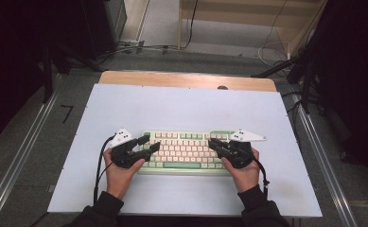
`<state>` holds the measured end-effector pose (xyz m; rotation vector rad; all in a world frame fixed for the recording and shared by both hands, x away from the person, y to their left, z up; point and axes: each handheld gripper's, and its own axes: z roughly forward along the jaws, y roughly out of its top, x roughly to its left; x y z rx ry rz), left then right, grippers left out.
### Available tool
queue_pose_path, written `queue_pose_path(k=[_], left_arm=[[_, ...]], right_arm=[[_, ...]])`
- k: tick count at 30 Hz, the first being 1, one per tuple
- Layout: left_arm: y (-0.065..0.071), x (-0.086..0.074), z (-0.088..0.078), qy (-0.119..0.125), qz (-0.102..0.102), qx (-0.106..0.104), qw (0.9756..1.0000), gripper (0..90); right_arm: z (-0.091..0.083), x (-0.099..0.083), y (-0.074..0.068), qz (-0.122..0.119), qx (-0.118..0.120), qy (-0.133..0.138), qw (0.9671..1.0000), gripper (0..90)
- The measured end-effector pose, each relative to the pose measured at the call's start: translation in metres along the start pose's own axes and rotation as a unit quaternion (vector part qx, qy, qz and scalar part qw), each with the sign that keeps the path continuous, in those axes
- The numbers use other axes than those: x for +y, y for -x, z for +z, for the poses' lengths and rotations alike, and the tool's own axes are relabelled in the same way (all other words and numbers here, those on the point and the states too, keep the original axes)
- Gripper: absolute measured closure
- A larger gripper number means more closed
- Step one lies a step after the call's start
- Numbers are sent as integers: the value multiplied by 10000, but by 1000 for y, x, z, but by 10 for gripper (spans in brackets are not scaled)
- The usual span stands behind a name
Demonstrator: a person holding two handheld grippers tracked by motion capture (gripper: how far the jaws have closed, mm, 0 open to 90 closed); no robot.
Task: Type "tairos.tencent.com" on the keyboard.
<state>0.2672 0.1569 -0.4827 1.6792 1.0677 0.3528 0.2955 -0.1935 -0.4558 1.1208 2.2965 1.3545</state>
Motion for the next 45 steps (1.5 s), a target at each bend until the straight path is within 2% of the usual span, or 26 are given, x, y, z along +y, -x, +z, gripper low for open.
queue_pose_path(k=[1, 4, 10, 23, 27, 35, 37, 42, 43, 45], left_arm=[[0, 0, 0, -4, 3, 5, 10000, 447], [0, 0, -1, 3, 6, 17, 10000, 447], [0, 0, -2, -10, 41, 23, 10000, 447], [1, -1, -1, -25, 37, -6, 10000, 448], [1, -2, -1, -17, 38, -23, 10000, 448], [1, -2, -1, -39, 46, -24, 10000, 448], [1, -2, -1, -28, 43, -35, 10000, 448], [1, -2, -1, -31, 39, -33, 10000, 448], [1, -2, -1, -32, 41, -38, 10000, 448], [1, -2, -1, -27, 39, -52, 10000, 447]], right_arm=[[-1, -1, 0, -4, 21, -12, 10000, 876], [-3, -2, -2, -50, 175, -63, 9998, 878], [0, -9, -10, -150, 281, -249, 9992, 878], [12, -20, -14, -297, 223, -684, 9970, 878], [17, -21, -16, -410, 190, -805, 9957, 878], [24, -25, -15, -477, 67, -1076, 9930, 878], [23, -24, -15, -457, 85, -1023, 9937, 878], [10, -18, -11, -304, 121, -563, 9979, 875], [9, -17, -9, -273, 110, -485, 9984, 860], [6, -17, -5, -173, 111, -316, 9993, 757]])
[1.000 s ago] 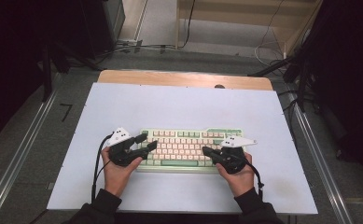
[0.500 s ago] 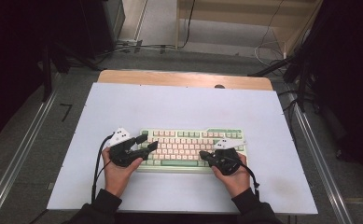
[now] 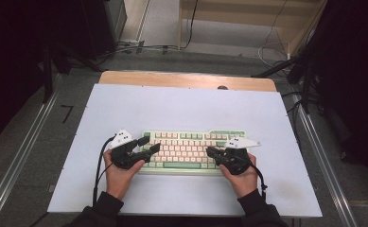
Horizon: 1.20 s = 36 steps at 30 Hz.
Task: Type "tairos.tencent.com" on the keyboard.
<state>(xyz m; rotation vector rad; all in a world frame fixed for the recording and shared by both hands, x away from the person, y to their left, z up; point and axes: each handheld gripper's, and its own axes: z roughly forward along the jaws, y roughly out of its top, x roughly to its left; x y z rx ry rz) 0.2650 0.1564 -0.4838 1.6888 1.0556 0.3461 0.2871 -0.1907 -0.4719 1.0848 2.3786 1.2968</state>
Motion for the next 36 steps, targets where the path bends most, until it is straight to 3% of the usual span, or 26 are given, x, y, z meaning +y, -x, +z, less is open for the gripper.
queue_pose_path(k=[4, 8, 12, 36], left_arm=[[0, 0, 0, -3, 0, -2, 10000, 448], [0, 0, 0, -11, 0, -12, 10000, 448], [1, 0, 1, -13, 7, -95, 10000, 456], [7, -1, 8, -119, 97, -139, 9998, 492]], right_arm=[[-2, 0, 8, 277, -93, 206, 9994, 511], [-5, 0, 13, 456, -287, 411, 9977, 393], [-8, 0, 16, 522, -411, 472, 9967, 374], [-9, 0, 17, 562, -441, 473, 9963, 379]])
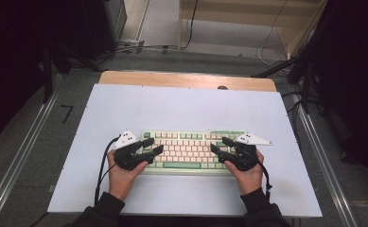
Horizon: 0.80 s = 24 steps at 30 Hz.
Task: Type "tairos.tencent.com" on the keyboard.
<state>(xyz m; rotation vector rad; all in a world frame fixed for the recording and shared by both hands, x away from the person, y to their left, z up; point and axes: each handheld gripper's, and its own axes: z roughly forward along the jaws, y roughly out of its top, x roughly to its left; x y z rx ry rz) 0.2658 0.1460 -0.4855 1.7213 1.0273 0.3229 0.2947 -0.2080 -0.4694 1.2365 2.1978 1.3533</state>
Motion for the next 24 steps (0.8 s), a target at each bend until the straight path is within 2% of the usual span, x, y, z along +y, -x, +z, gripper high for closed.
queue_pose_path(k=[3, 7, 11, 17, 24], left_arm=[[2, 1, 4, -90, 106, 1, 9999, 577], [4, 7, 10, -125, 85, -87, 9998, 772], [8, 11, 16, -202, 185, -165, 9995, 888], [13, 15, 29, -347, 258, -207, 9989, 900], [17, 15, 48, -597, 250, -227, 9976, 900]], right_arm=[[0, 0, 0, -7, -2, 10, 10000, 381], [0, -1, -2, -51, -2, -14, 10000, 386], [0, 0, -2, -45, 3, -9, 10000, 390], [1, -1, -2, -40, -4, -31, 10000, 396], [2, -1, -3, -60, -1, -35, 10000, 399]])
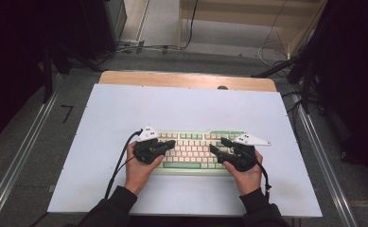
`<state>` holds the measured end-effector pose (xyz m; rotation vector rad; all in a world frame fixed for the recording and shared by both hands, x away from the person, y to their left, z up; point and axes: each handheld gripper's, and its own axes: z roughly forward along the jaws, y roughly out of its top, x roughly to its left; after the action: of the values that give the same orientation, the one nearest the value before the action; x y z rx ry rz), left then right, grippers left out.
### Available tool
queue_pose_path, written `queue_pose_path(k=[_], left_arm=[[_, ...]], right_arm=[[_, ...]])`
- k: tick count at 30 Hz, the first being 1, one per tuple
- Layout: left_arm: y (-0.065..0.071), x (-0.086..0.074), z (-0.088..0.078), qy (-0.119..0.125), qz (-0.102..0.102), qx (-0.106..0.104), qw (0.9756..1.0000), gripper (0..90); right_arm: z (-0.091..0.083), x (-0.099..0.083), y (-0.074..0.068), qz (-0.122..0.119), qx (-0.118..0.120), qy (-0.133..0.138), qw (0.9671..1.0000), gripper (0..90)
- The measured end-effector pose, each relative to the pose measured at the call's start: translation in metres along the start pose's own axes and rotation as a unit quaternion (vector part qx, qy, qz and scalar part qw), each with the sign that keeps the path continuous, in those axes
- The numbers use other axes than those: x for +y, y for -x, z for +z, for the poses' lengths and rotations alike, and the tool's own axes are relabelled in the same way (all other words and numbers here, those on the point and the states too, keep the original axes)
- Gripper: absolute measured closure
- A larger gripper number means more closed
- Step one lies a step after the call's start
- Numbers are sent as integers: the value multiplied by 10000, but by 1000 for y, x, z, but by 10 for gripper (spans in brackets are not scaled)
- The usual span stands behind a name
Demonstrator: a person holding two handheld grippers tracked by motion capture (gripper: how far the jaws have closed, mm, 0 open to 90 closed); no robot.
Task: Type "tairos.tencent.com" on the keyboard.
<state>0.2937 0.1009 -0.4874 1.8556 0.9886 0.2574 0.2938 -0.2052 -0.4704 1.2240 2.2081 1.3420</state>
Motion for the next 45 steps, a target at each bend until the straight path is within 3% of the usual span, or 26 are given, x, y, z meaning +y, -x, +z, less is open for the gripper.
queue_pose_path(k=[14, 22, 28, 32, 38, 45], left_arm=[[1, 4, 16, -300, 38, 25, 9995, 900], [3, 3, 22, -599, 136, 72, 9981, 900], [5, 8, 11, -280, 60, -114, 9995, 853], [3, 11, 1, -64, -15, -174, 9998, 730], [-2, 11, -14, 147, -71, -36, 9999, 523], [-18, 4, -28, 309, -221, 291, 9989, 432]], right_arm=[[0, 0, 0, -8, 11, 4, 10000, 406], [0, 1, 0, -7, 13, 0, 10000, 409], [-1, 1, 0, -6, 24, 15, 10000, 410], [-1, 1, 1, -7, 14, 19, 10000, 410], [-2, 1, 1, 5, 10, 24, 10000, 409], [-2, 1, 0, -3, 23, 34, 10000, 409]])
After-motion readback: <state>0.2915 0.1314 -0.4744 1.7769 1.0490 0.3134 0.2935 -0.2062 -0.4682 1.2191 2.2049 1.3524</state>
